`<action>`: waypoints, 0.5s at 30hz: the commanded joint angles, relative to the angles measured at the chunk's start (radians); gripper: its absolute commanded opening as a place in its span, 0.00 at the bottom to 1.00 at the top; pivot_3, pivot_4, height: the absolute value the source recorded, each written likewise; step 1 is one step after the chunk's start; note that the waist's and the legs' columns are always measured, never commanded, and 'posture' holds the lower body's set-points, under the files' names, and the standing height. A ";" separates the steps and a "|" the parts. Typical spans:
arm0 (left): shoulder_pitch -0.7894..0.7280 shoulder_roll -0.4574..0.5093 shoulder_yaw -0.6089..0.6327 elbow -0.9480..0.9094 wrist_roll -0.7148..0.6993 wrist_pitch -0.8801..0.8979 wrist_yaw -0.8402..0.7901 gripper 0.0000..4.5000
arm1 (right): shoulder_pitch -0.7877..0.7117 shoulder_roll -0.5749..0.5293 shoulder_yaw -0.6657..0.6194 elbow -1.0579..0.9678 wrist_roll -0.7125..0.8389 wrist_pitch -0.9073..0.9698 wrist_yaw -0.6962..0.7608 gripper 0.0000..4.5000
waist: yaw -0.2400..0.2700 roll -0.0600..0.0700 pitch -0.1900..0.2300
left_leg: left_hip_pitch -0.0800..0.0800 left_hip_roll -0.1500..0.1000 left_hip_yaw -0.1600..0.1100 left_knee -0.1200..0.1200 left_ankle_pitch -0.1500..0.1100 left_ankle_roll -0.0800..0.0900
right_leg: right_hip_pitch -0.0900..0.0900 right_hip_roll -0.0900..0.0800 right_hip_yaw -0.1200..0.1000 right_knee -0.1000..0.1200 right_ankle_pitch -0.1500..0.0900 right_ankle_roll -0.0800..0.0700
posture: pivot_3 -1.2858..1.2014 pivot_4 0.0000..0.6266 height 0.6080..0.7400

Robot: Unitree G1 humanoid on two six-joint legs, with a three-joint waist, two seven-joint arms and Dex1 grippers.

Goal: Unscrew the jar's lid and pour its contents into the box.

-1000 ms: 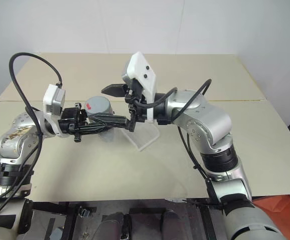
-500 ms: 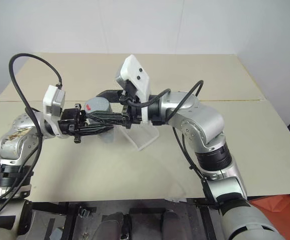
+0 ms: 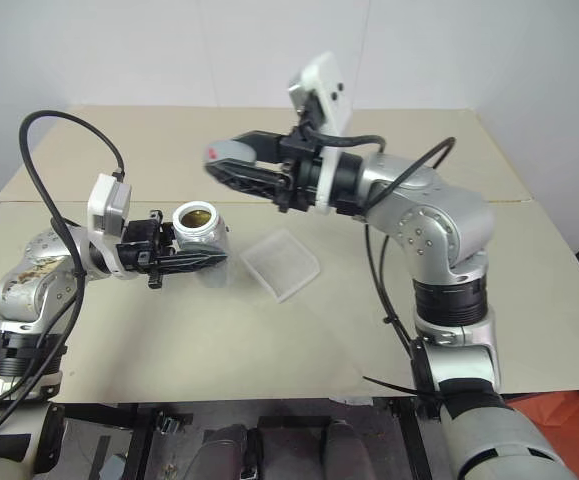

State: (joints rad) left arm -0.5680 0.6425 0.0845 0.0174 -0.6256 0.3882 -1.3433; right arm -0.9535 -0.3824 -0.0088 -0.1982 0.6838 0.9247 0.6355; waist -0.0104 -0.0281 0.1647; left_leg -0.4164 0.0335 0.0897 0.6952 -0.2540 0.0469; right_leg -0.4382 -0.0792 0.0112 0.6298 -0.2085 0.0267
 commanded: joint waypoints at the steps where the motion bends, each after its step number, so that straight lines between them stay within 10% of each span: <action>1: -0.005 0.006 0.040 -0.013 0.001 -0.018 0.046 0.43 | 0.098 -0.079 0.003 -0.020 -0.138 -0.089 -0.063 0.61 | 0.000 0.000 0.000 | 0.000 0.000 0.000 0.000 0.000 0.000 | 0.000 0.000 0.000 0.000 0.000 0.000 | 0.52 0.24 1.00; 15: -0.003 -0.003 0.063 -0.027 -0.007 -0.015 0.135 0.43 | 0.438 -0.103 0.081 0.206 -0.465 -0.334 -0.166 0.61 | -0.009 0.000 0.000 | 0.001 0.000 0.001 0.000 0.000 0.000 | -0.001 0.001 0.003 0.000 0.000 0.000 | 0.52 0.24 1.00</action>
State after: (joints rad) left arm -0.5662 0.6389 0.1268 0.0175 -0.6174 0.3766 -1.2157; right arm -0.5087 -0.4841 0.0738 0.0090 0.2413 0.6357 0.4776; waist -0.0194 -0.0282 0.1647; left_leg -0.4157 0.0336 0.0905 0.6951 -0.2538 0.0466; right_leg -0.4391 -0.0782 0.0139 0.6296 -0.2085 0.0268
